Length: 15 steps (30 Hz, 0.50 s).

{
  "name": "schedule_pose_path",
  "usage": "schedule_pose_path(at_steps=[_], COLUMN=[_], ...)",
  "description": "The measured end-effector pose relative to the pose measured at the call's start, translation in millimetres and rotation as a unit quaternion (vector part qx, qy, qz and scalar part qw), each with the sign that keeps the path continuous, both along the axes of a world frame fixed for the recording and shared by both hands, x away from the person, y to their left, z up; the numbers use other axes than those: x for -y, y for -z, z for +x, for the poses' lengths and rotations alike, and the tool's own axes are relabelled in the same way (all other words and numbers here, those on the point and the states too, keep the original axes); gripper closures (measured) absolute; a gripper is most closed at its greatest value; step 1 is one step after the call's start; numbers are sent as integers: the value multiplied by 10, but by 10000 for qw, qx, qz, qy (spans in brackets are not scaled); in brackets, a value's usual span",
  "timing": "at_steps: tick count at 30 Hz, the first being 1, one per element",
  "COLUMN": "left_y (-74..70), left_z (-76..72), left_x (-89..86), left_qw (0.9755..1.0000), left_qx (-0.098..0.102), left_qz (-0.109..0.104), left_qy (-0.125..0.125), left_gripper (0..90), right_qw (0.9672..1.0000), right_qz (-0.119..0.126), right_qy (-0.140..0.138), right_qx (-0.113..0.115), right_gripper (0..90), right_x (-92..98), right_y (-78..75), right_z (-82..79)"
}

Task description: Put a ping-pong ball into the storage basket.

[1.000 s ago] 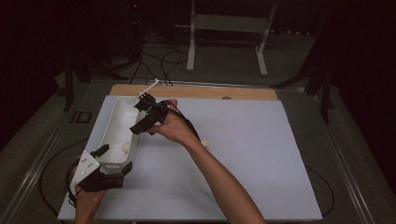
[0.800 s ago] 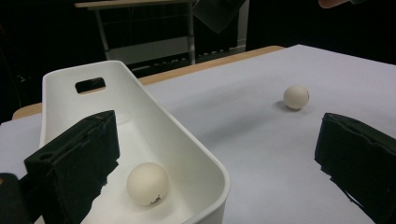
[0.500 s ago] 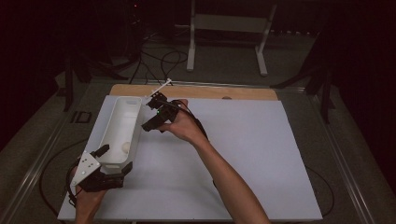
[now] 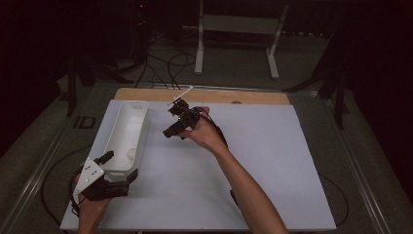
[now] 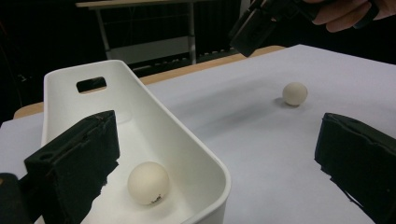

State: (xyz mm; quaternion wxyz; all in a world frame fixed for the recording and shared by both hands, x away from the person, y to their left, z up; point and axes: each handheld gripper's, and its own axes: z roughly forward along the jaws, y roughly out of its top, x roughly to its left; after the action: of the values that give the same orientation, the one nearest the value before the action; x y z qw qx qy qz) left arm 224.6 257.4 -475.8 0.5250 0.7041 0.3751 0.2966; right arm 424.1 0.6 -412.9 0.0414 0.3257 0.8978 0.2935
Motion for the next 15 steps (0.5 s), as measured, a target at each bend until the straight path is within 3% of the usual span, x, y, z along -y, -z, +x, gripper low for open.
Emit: schedule_pose_path(at_steps=[15], left_y=[2], left_z=[-1], left_x=[3], left_qw=[10000], left_qx=[-4], left_qz=[-6], left_qy=[-1], left_gripper=[6], right_qw=[9992], right_qz=[-229], right_qy=[290], right_qx=[-177], right_gripper=[112], right_x=[336], right_y=[223], right_z=[26])
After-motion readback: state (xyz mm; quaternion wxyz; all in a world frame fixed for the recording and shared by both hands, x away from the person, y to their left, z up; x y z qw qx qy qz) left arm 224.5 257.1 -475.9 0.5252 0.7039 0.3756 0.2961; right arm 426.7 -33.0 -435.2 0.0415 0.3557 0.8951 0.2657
